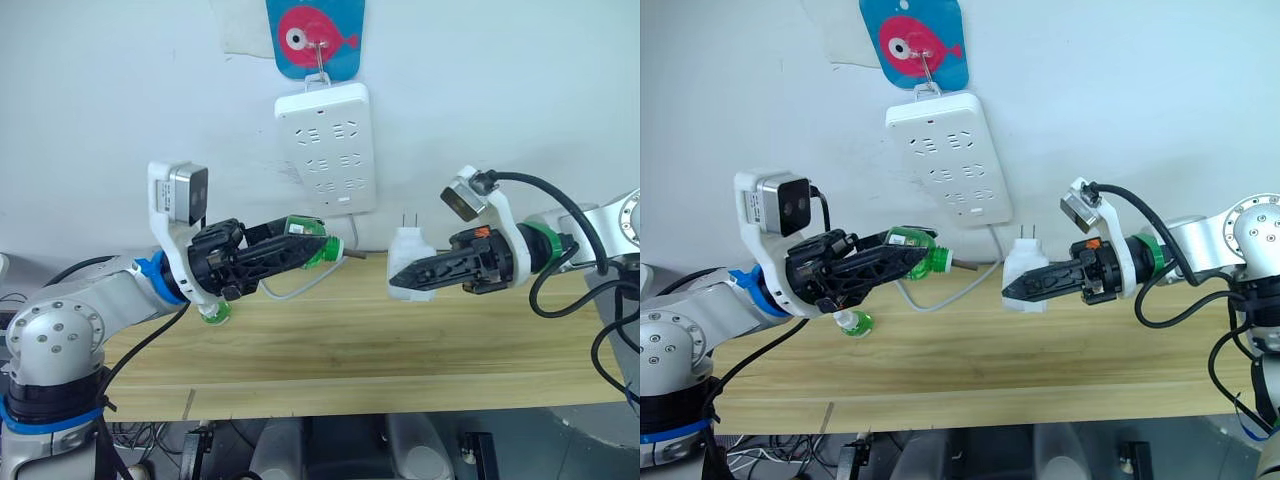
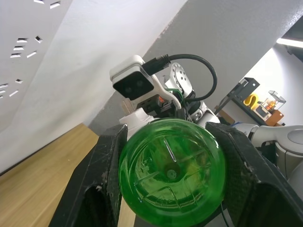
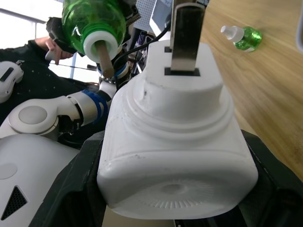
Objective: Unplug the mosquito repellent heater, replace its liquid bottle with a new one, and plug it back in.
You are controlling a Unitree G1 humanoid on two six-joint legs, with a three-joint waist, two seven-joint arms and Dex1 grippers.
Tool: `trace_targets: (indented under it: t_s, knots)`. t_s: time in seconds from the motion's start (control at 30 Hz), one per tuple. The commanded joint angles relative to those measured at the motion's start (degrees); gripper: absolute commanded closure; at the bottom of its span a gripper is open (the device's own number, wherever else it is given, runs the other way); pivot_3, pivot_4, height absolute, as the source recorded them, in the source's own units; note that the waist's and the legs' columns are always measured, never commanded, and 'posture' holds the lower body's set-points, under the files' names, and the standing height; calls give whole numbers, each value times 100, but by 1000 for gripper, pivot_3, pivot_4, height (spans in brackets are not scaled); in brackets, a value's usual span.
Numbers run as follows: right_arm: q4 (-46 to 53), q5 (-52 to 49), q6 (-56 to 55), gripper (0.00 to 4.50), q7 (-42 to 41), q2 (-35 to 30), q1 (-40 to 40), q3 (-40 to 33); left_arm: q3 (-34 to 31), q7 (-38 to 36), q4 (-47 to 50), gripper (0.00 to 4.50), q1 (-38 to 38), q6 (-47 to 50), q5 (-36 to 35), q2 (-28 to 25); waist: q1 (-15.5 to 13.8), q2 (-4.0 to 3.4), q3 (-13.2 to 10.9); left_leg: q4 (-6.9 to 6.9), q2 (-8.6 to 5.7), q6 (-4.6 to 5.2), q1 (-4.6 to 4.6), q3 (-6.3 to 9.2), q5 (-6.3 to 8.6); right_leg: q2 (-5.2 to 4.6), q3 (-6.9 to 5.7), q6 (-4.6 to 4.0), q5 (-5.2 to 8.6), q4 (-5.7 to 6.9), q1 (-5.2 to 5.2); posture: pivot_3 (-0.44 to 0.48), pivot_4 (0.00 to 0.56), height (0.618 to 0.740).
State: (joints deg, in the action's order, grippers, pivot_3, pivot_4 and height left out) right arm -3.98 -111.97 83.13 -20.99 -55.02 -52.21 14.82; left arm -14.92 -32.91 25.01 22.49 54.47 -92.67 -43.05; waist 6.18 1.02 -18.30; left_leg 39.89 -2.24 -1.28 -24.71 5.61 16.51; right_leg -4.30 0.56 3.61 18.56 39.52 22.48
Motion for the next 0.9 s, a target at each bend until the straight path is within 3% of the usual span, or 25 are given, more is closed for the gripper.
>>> trace_targets:
  t_s: [0.03, 0.2, 0.33, 0.57, 0.9]
  knots:
    - [31, -73, 50, 1305, -38, -81, -24, -149, -192, 71, 229, 2193, -55, -108, -252, -81, 0, 0, 0, 0, 0, 0, 0, 0, 0, 0, -1, 0, 0, 1, 0, -140, 315, 740]
    - [-11, 939, 329, 1305, -265, -168, 9, -294, -226, 59, 187, 2193, -69, -194, -115, -40, -8, 0, 0, 1, -2, 0, 0, 0, 0, 3, 0, 0, 0, 4, 1, -148, 308, 740]
    - [42, 2426, 413, 1305, -810, -302, -35, -213, -164, -122, 129, 2193, -131, -291, 157, 28, -10, 0, 0, 0, -3, 0, 0, -4, 0, 7, 3, 0, 0, 4, 5, -157, 307, 740]
    - [395, 5161, -84, 1305, -2103, -792, -52, 1059, -83, -354, 205, 2193, -303, -357, 442, 153, -1, 0, 0, -1, -2, 0, 0, -25, 0, 7, 14, 0, 0, 20, 24, -171, 314, 740]
    - [-998, 8437, -1291, 1305, -3339, -493, -586, 2912, -61, -551, 371, 2193, -502, -394, 691, 194, 35, 0, 0, -1, 5, 0, -2, -79, 0, 5, 48, 1, -1, 54, 73, -152, 317, 740]
